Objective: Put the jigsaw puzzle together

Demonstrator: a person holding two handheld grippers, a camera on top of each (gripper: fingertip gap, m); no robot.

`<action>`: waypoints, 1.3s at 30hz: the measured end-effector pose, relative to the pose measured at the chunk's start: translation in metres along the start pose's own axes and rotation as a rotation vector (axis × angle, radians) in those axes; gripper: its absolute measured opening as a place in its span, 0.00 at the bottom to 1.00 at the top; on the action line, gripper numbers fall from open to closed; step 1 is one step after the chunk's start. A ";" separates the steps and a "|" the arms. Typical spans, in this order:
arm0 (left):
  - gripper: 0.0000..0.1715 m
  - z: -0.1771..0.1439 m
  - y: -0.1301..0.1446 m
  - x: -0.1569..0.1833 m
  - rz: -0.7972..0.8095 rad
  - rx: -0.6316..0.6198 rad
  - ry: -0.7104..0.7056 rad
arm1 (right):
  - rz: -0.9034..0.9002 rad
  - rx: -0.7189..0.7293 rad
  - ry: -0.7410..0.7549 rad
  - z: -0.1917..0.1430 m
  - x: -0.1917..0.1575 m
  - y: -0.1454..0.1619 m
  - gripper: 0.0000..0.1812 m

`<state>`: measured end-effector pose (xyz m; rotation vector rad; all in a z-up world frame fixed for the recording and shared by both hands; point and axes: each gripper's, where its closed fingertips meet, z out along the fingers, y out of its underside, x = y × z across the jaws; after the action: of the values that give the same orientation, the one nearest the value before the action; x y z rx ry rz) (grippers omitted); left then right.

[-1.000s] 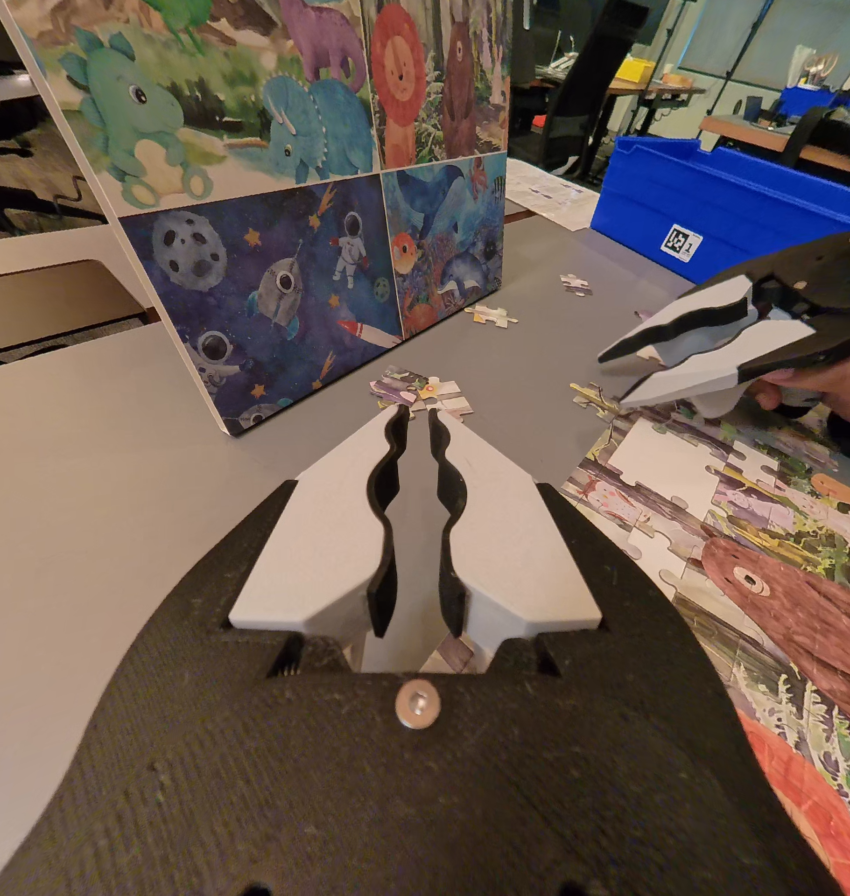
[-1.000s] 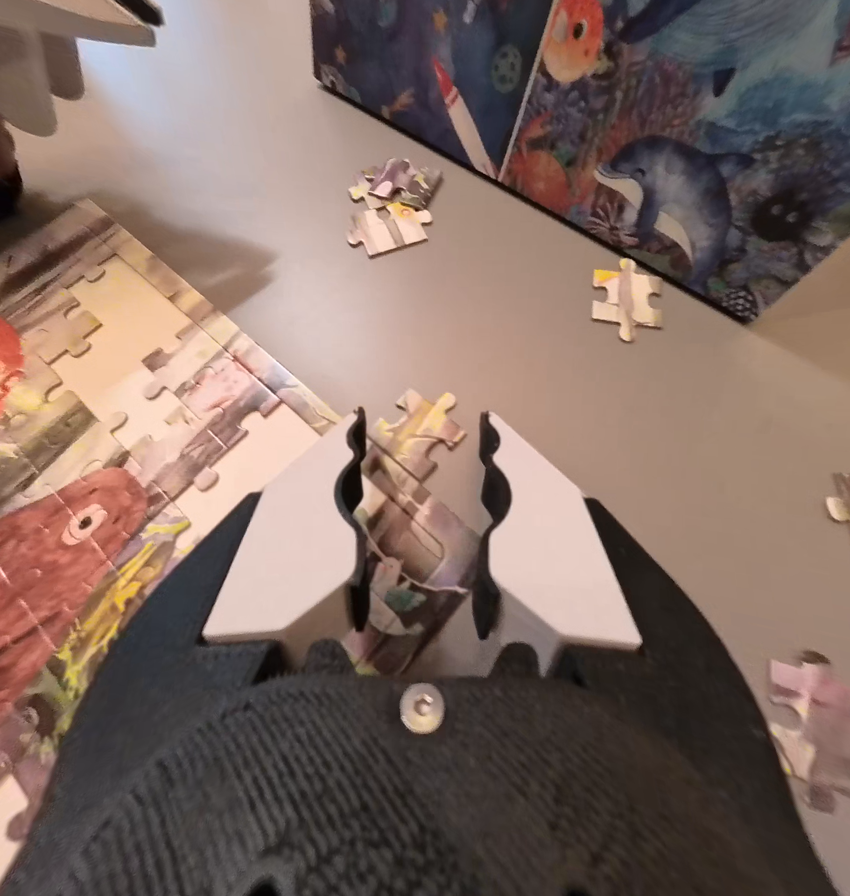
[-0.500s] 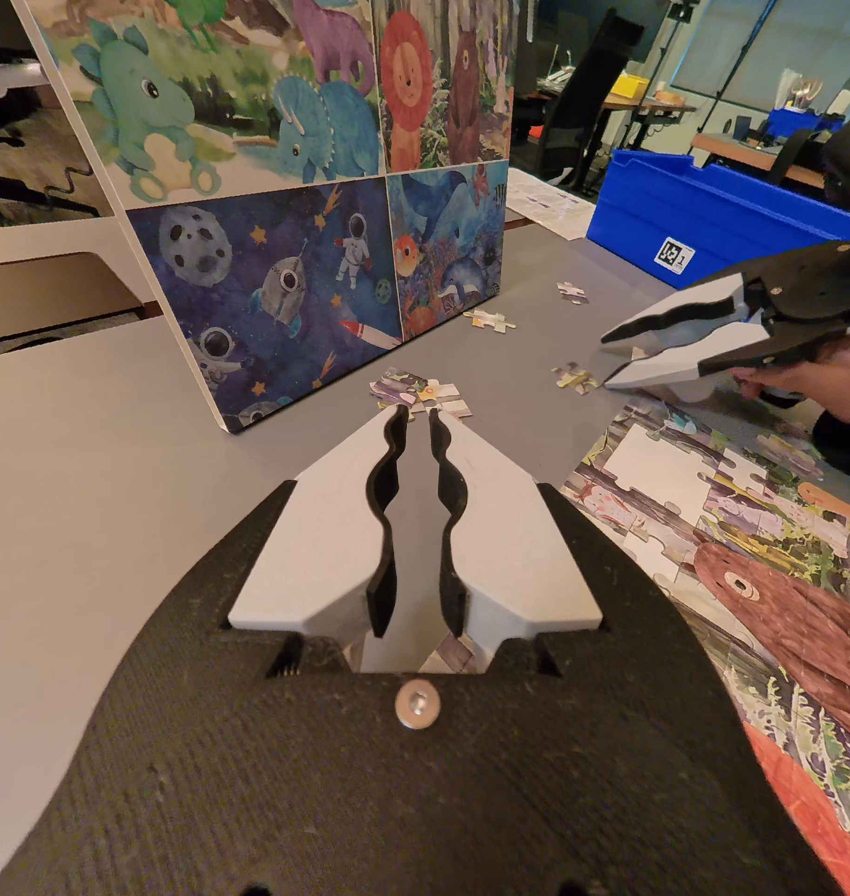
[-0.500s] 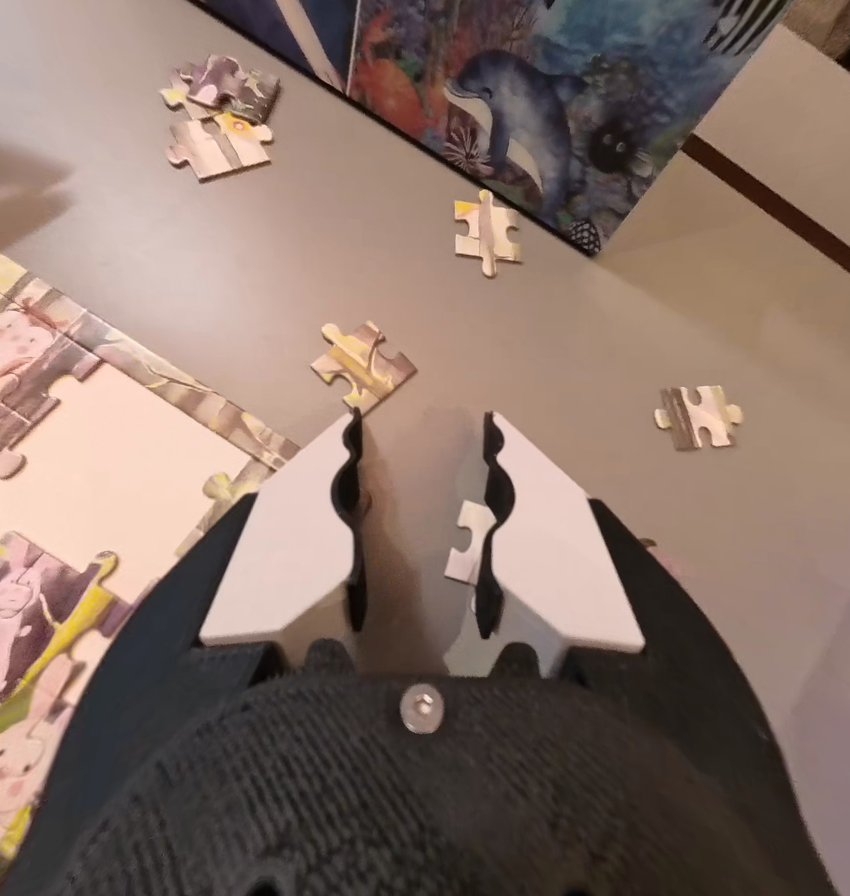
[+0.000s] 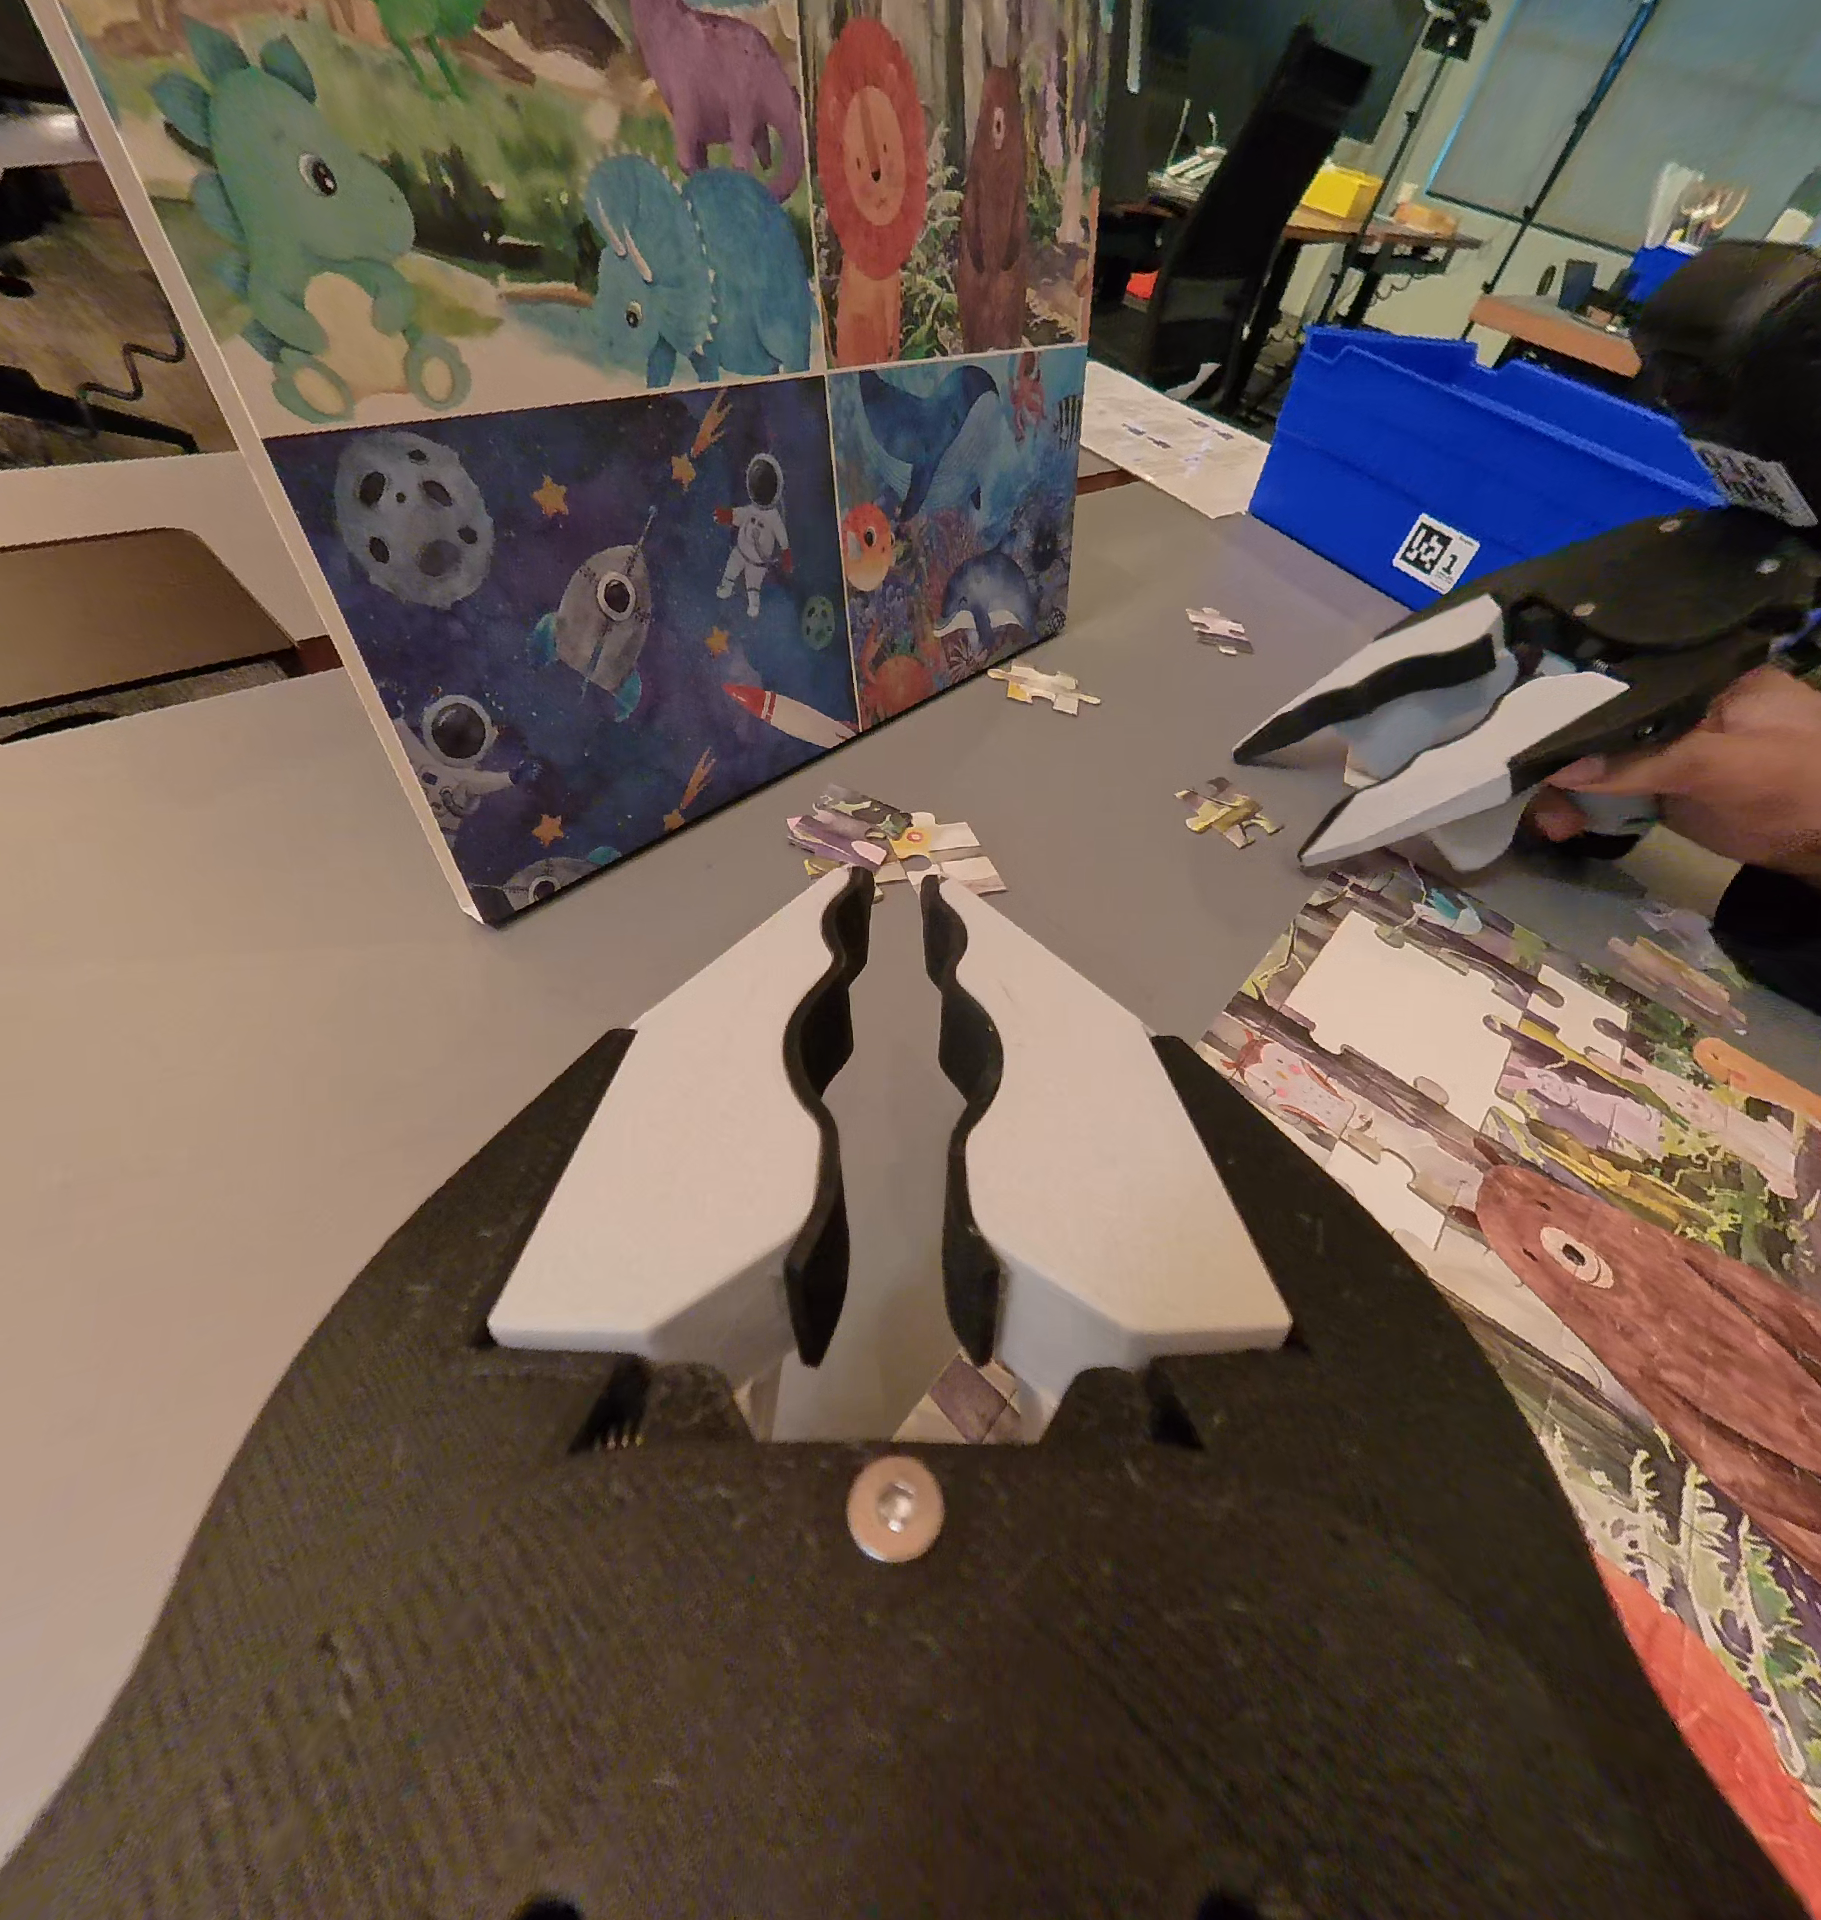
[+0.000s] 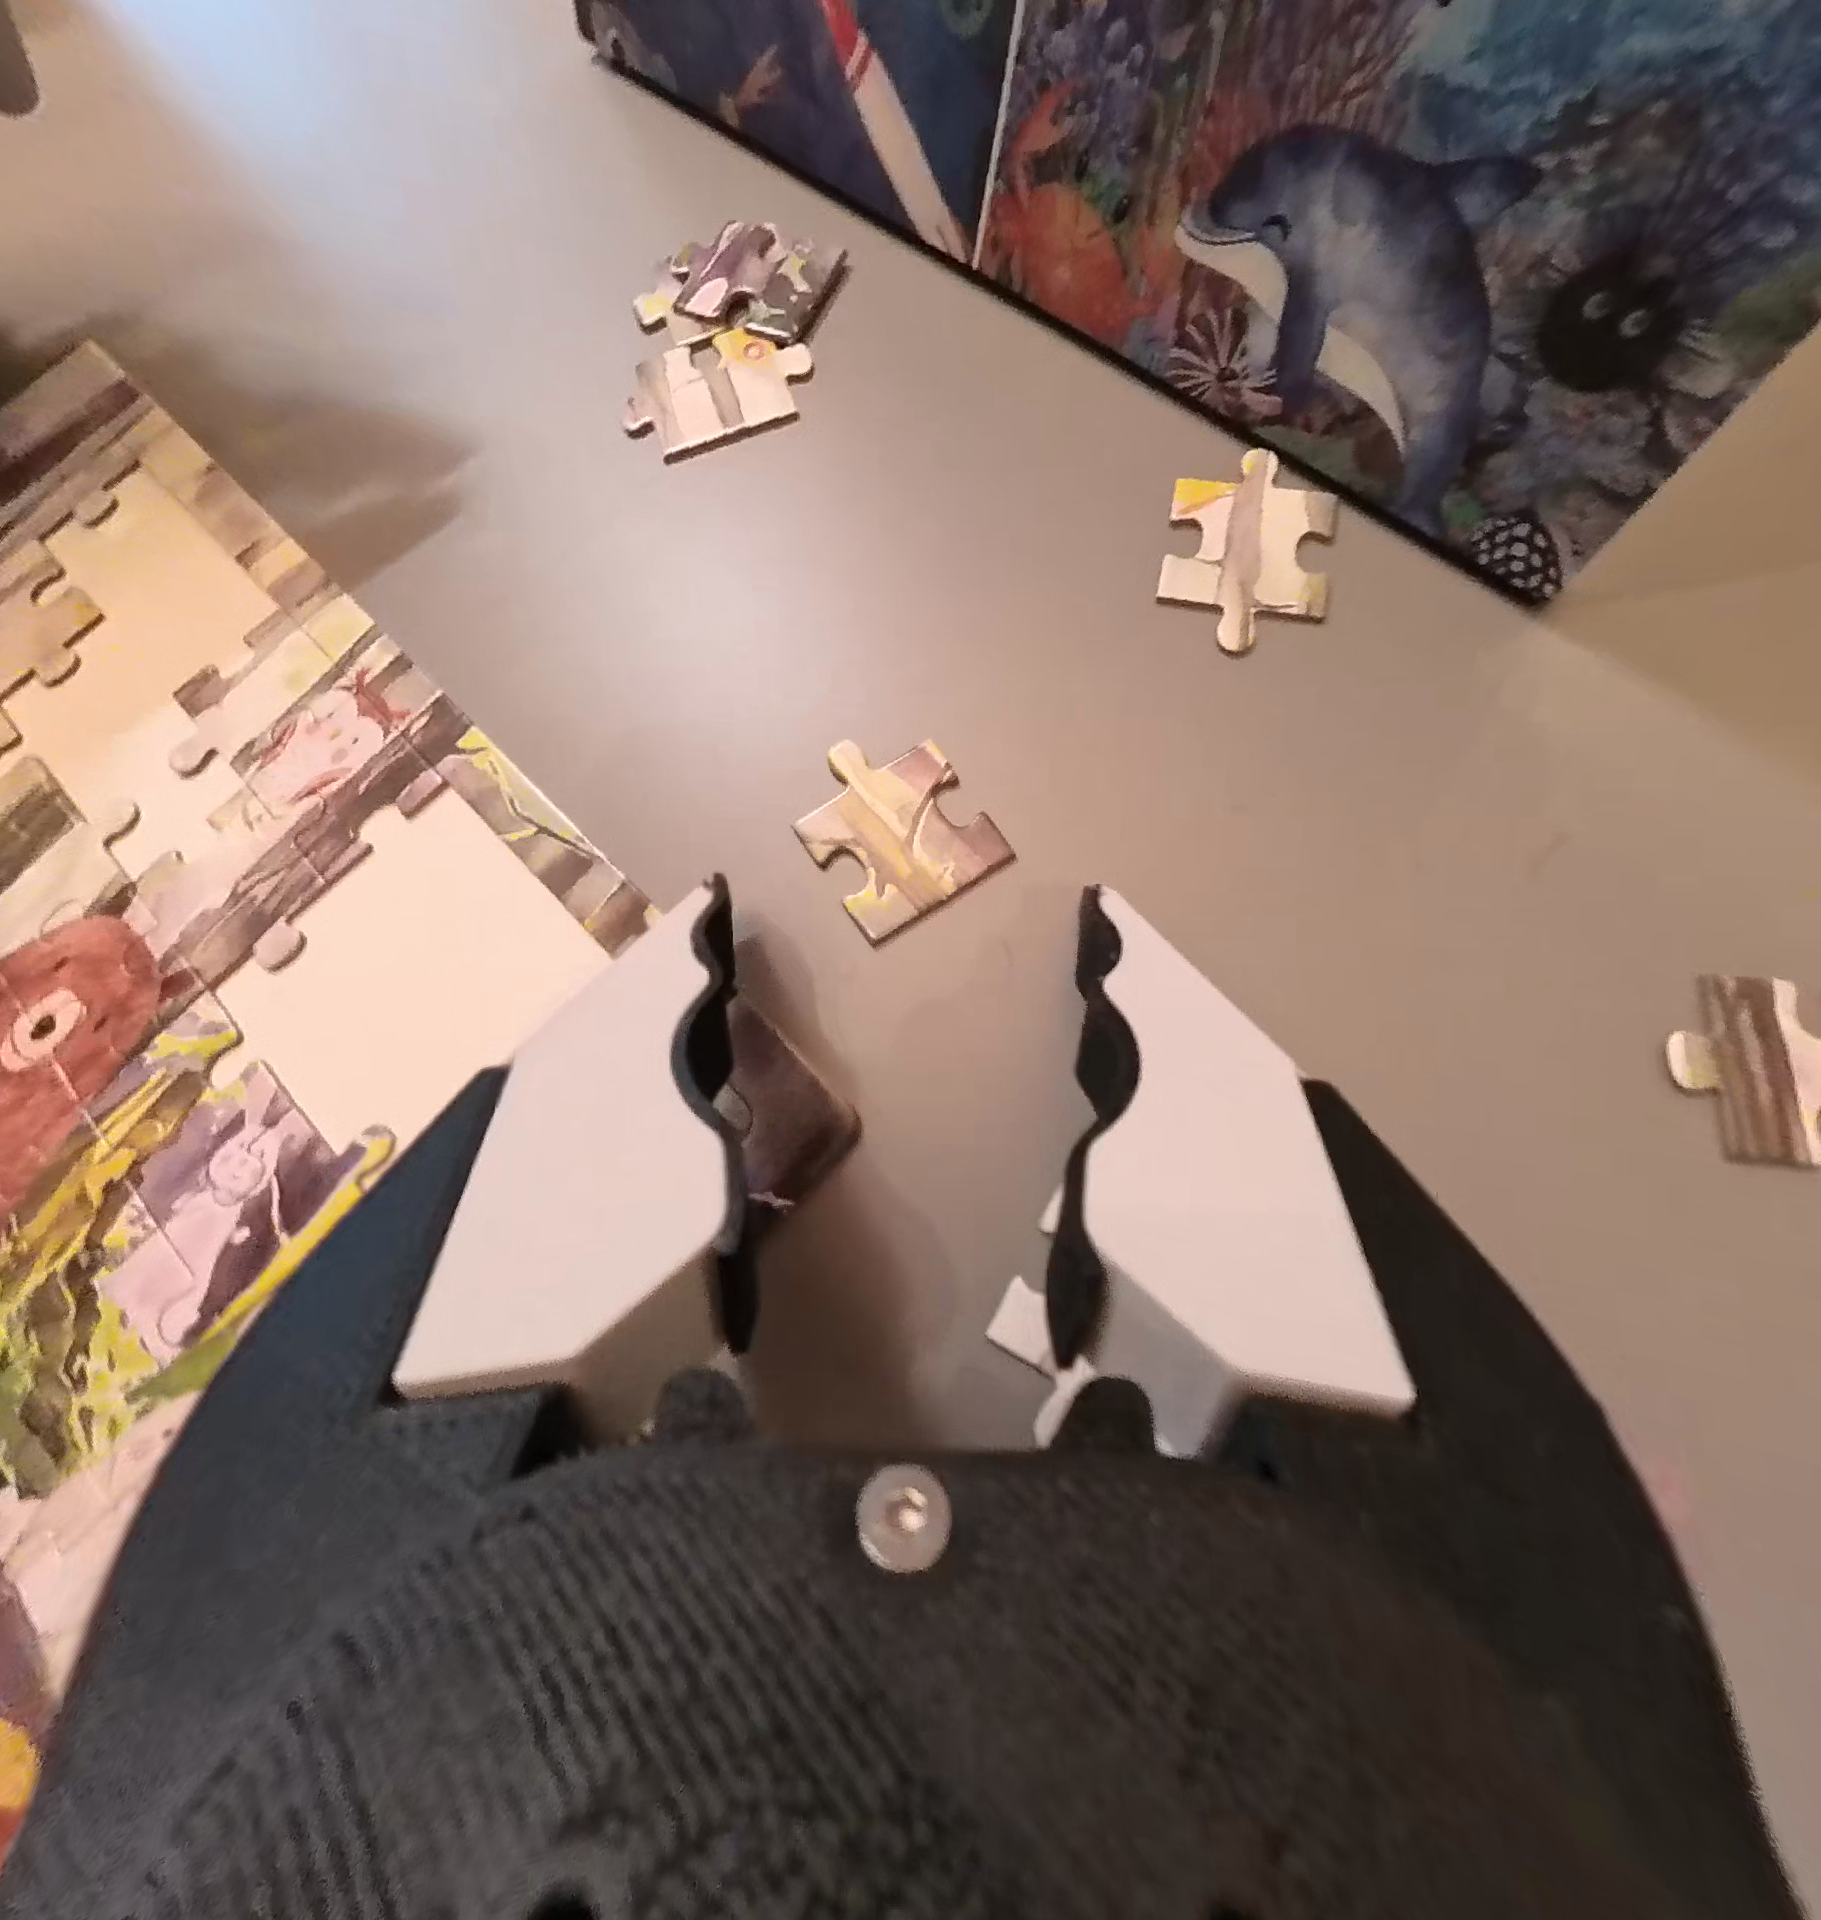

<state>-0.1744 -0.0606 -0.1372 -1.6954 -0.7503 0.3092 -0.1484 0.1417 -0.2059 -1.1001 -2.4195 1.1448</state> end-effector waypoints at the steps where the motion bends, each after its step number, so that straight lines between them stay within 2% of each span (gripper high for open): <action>1: 0.04 0.000 0.000 0.000 -0.002 0.001 0.001 | -0.006 0.001 -0.015 0.000 0.000 0.000 0.36; 5: 0.04 0.000 0.000 -0.001 -0.010 0.003 0.003 | -0.048 0.008 -0.047 0.000 -0.001 0.000 0.37; 9: 0.04 0.000 0.000 -0.001 -0.021 0.003 0.007 | -0.164 -0.005 -0.028 0.007 0.001 -0.002 0.35; 13: 0.04 0.000 -0.001 -0.001 -0.037 0.007 0.018 | -0.170 -0.006 -0.050 0.010 -0.002 -0.005 0.31; 14: 0.04 0.000 -0.001 -0.001 -0.039 0.009 0.018 | -0.172 -0.006 -0.051 0.010 -0.003 -0.004 0.30; 18: 0.04 0.000 -0.001 0.000 -0.041 0.009 0.022 | -0.186 -0.003 -0.068 0.008 -0.009 -0.003 0.15; 26: 0.04 0.001 0.000 0.002 -0.034 0.002 0.028 | -0.173 0.002 -0.052 0.006 -0.009 -0.002 0.14; 27: 0.04 0.001 0.000 0.002 -0.032 0.002 0.028 | -0.169 0.010 -0.052 0.004 -0.009 -0.003 0.13; 28: 0.05 0.001 0.000 0.003 -0.028 0.000 0.027 | -0.162 0.024 -0.053 0.001 -0.008 -0.004 0.06; 33: 0.04 0.003 0.003 0.005 -0.001 -0.018 0.023 | -0.106 0.077 -0.074 -0.011 -0.007 -0.007 0.15; 39: 0.04 0.003 0.003 0.005 -0.002 -0.019 0.025 | -0.057 0.075 -0.038 -0.007 -0.003 -0.008 0.24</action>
<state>-0.1712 -0.0551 -0.1395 -1.7129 -0.7390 0.2796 -0.1473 0.1406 -0.1946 -0.9895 -2.3987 1.2377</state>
